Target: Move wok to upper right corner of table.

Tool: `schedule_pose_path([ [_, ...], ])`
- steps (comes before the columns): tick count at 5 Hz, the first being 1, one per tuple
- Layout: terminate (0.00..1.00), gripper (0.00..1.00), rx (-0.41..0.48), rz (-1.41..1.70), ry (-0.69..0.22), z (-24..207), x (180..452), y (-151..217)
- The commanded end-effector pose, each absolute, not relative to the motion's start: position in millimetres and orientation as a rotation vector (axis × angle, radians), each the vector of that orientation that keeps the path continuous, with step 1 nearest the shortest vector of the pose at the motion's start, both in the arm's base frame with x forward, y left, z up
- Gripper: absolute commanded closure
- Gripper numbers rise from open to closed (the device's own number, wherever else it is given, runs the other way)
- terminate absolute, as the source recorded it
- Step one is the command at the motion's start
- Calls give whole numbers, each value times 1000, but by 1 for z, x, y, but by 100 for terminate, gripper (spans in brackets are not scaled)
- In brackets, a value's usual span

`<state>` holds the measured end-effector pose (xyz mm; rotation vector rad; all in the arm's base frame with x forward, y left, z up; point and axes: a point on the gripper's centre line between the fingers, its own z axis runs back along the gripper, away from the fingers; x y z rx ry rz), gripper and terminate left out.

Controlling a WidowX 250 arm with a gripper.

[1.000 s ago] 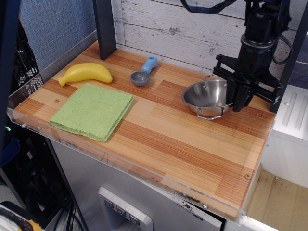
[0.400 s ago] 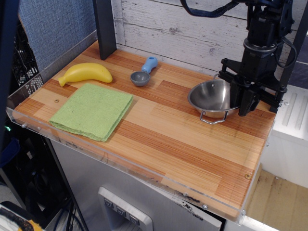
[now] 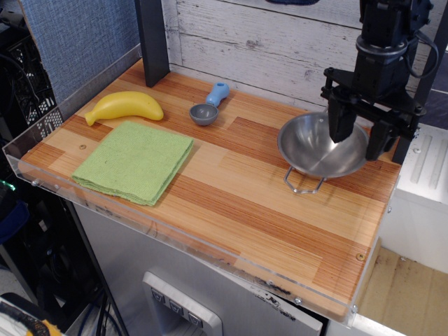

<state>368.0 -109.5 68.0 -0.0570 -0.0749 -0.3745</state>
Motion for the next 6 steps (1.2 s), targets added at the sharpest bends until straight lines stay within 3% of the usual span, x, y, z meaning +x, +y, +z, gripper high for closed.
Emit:
schedule_pose_path([
  [1, 0, 0, -83, -295, -236, 179, 358, -75],
  [2, 0, 0, -64, -208, -199, 220, 349, -56],
  [3, 0, 0, -70, -174, -161, 228, 341, -36],
  [4, 0, 0, -12, -123, -133, 225, 328, -20],
  [6, 0, 0, -17, -160, -84, 218, 327, -12],
])
